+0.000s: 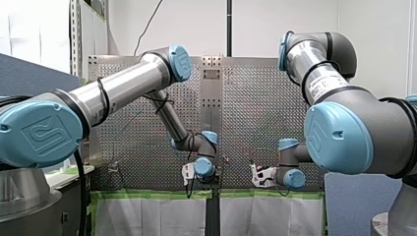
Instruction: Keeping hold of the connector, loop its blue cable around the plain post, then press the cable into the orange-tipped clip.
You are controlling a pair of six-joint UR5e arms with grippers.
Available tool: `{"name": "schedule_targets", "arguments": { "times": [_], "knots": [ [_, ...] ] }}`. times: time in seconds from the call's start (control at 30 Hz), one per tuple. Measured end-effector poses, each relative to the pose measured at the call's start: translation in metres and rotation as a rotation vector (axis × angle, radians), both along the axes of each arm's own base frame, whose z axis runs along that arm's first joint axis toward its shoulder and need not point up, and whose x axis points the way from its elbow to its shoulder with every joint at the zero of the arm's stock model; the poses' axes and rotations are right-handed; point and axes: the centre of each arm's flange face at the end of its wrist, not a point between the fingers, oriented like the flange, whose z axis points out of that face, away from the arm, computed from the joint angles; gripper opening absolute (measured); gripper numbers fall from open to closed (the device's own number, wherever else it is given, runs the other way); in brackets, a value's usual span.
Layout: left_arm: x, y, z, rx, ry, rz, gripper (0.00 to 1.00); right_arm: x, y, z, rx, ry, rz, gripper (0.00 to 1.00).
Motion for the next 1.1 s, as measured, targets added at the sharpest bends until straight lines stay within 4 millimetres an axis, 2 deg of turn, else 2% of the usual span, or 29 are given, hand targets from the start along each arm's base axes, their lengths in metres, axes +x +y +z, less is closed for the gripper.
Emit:
{"name": "schedule_targets", "arguments": {
  "times": [0.27, 0.53, 0.9, 1.0, 1.07, 1.1],
  "knots": [
    [0.014, -0.002, 0.009, -0.007, -0.013, 0.006, 0.00, -0.001, -0.006, 0.002, -0.006, -0.003, -0.003, 0.00],
    [0.024, -0.004, 0.019, -0.007, -0.016, 0.010, 0.00, -0.003, -0.020, 0.008, -0.002, 0.001, -0.015, 0.00],
    [0.030, -0.006, 0.024, -0.003, -0.025, 0.010, 0.00, -0.005, -0.027, 0.011, -0.005, 0.001, -0.021, 0.00],
    [0.031, -0.006, 0.025, -0.003, -0.025, 0.010, 0.02, -0.005, -0.028, 0.011, -0.007, 0.000, -0.021, 0.00],
    [0.031, -0.006, 0.025, 0.000, -0.026, 0.010, 0.10, -0.005, -0.030, 0.012, -0.009, 0.000, -0.021, 0.00],
    [0.031, -0.006, 0.026, 0.002, -0.027, 0.009, 0.10, -0.005, -0.031, 0.013, -0.011, -0.001, -0.021, 0.00]
  ]
}}
